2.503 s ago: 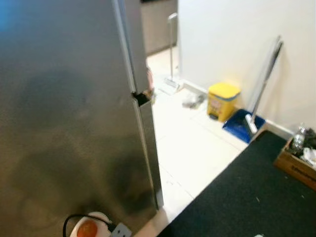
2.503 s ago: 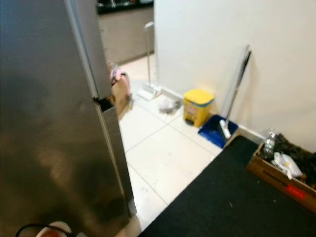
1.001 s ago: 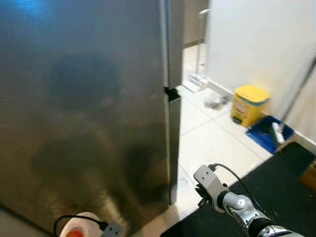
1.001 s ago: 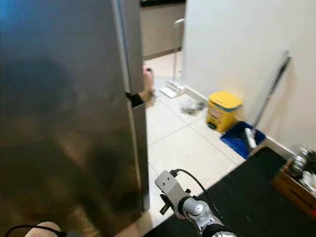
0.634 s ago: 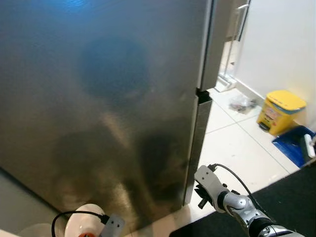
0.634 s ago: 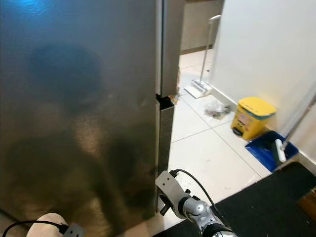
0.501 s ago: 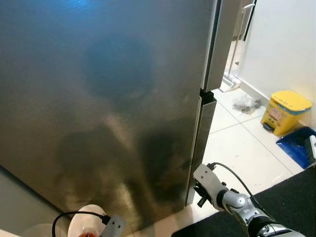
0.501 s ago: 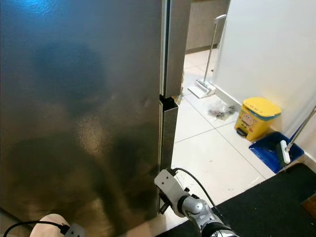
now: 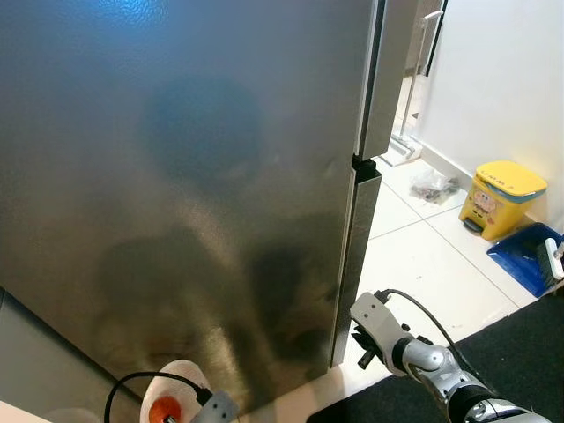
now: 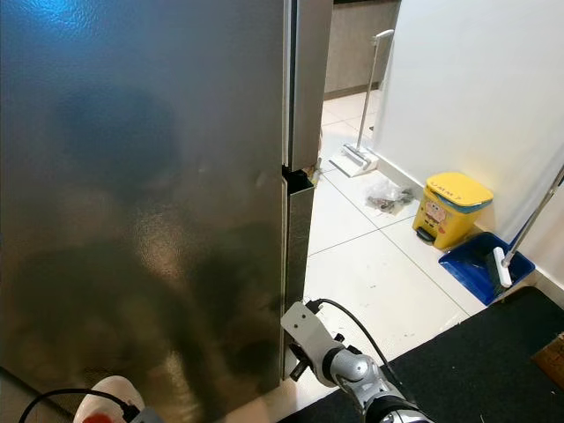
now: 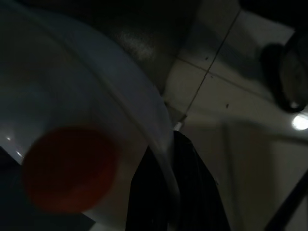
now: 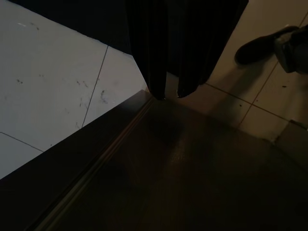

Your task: Restocking fridge

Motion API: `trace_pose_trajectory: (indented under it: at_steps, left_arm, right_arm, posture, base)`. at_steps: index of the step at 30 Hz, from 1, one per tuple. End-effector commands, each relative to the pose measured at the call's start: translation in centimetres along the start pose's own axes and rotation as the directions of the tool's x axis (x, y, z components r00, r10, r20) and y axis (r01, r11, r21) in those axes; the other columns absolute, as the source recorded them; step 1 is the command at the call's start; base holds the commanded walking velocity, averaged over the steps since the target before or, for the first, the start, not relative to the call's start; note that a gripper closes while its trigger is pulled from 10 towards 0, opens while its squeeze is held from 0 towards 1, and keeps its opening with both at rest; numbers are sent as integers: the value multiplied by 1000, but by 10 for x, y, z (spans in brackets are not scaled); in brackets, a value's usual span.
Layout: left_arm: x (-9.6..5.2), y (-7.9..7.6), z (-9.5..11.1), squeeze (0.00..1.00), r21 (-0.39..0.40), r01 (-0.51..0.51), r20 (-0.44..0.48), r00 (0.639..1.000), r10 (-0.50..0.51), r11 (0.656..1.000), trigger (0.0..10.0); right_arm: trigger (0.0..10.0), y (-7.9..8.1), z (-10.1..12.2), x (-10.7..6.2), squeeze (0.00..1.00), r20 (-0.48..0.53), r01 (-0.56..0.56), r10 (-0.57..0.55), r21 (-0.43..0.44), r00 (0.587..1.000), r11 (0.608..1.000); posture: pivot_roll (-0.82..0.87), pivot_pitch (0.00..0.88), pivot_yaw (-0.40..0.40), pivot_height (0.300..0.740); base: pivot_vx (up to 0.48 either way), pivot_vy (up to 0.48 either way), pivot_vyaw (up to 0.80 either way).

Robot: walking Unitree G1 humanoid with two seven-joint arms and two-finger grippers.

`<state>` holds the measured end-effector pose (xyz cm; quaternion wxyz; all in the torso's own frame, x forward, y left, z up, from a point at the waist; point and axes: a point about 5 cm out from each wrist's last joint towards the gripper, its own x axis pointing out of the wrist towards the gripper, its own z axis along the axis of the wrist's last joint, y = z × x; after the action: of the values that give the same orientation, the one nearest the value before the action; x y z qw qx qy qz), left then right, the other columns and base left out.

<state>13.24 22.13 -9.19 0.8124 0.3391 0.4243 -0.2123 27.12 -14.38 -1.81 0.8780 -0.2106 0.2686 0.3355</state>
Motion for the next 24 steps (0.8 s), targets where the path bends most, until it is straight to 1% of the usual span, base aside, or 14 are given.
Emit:
trace_pose_trajectory:
  at_steps: [1,2,3,6,8,10,12,15,17,18,19,20,23,24]
  left_arm:
    - [1,12,10,0,76,-28,77,997,22,997,10000]
    - [0,6,16,0,220,20,137,989,-51,975,10000]
    - [-1,3,18,0,285,40,161,983,-89,958,10000]
    - [-1,1,20,0,329,52,179,977,-116,943,10000]
    - [-2,-2,25,0,411,69,216,962,-170,909,10000]
    - [-3,-3,27,0,436,75,225,956,-189,897,10000]
    - [-3,-8,28,0,511,96,230,942,-243,854,10000]
    - [-4,-11,27,0,544,108,226,936,-269,832,10000]
    - [-7,-21,22,0,626,148,202,918,-342,765,10000]
    - [-7,-21,22,0,626,148,202,918,-342,765,10000]
    - [-9,-27,19,0,671,167,187,905,-383,722,10000]
    - [-9,-27,19,0,671,167,187,905,-383,722,10000]
    - [-13,-39,13,0,769,188,152,875,-460,611,10000]
    - [-13,-39,13,0,769,188,152,875,-460,611,10000]
  right_arm:
    - [10000,-1,3,0,0,15,3,-3,-12,1000,1000]
    - [10000,-2,3,0,0,14,5,-5,-16,1000,1000]
    - [10000,-2,3,0,0,12,6,-5,-18,1000,1000]
    - [10000,-2,3,0,0,12,6,-6,-20,1000,1000]
    - [10000,-3,4,0,0,9,8,-7,-26,1000,1000]
    - [10000,-3,4,0,0,8,8,-8,-28,1000,1000]
    - [10000,-4,4,0,0,7,8,-8,-32,1000,999]
    - [10000,-4,4,0,0,5,8,-7,-35,1000,999]
    - [10000,-4,4,0,0,3,8,-8,-40,1000,999]
    - [10000,-4,4,0,0,3,8,-8,-40,1000,999]
    - [10000,-4,3,0,0,1,10,-10,-43,1000,999]
    - [10000,-4,3,0,0,1,10,-10,-43,1000,999]
    - [10000,-7,4,-1,0,-5,33,-33,-52,999,998]
    - [10000,-7,4,-1,0,-5,33,-33,-52,999,998]
  posture:
    - [-30,0,-2,740]
    - [-24,0,-7,740]
    - [-23,0,-7,740]
    - [-23,0,-8,740]
    - [-19,0,-15,740]
    - [-19,0,-16,740]
    - [-15,0,-19,740]
    - [-15,0,-20,740]
    - [-13,0,-21,740]
    - [-13,0,-21,740]
    - [-12,0,-20,740]
    - [-12,0,-20,740]
    - [-10,0,-14,740]
    - [-10,0,-14,740]
  base:
    - [0,0,0]
    - [0,0,0]
    - [0,0,0]
    - [0,0,0]
    - [0,0,0]
    - [0,0,0]
    - [0,0,0]
    - [0,0,0]
    - [0,0,0]
    - [0,0,0]
    - [0,0,0]
    - [0,0,0]
    - [0,0,0]
    - [0,0,0]
